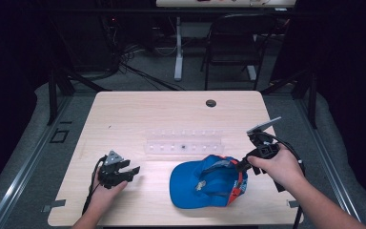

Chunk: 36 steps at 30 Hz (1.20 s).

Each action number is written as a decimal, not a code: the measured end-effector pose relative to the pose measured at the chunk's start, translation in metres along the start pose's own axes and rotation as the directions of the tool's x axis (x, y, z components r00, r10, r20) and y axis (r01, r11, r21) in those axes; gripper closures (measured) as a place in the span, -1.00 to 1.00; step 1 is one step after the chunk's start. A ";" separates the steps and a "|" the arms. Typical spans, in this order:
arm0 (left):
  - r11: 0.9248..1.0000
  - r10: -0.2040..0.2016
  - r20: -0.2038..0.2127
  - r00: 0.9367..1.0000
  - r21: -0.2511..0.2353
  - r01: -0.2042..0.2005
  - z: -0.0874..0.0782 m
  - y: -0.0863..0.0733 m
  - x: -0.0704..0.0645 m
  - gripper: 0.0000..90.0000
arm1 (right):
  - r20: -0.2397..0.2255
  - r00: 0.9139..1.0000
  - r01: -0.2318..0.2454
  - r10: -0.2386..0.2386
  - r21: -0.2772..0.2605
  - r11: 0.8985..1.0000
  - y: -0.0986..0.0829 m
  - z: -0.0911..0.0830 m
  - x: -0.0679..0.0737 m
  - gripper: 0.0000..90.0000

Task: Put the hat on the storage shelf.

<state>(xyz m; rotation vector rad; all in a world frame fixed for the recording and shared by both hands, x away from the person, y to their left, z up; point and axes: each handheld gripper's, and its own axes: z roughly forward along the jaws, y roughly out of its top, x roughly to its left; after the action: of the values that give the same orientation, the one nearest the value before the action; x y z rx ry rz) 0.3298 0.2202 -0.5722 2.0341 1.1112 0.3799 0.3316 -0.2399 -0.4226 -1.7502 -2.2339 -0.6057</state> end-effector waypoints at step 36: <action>1.000 0.015 0.012 1.000 0.020 -0.015 0.000 0.001 -0.001 0.02 | 0.086 0.996 0.001 -0.002 0.014 1.000 0.031 -0.081 0.057 0.73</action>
<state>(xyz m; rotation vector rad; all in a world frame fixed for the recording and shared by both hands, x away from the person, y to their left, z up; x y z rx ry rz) 0.3297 0.2187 -0.5720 2.0609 1.0978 0.3654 0.3421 -0.2212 -0.3210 -1.8006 -2.2900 -0.5226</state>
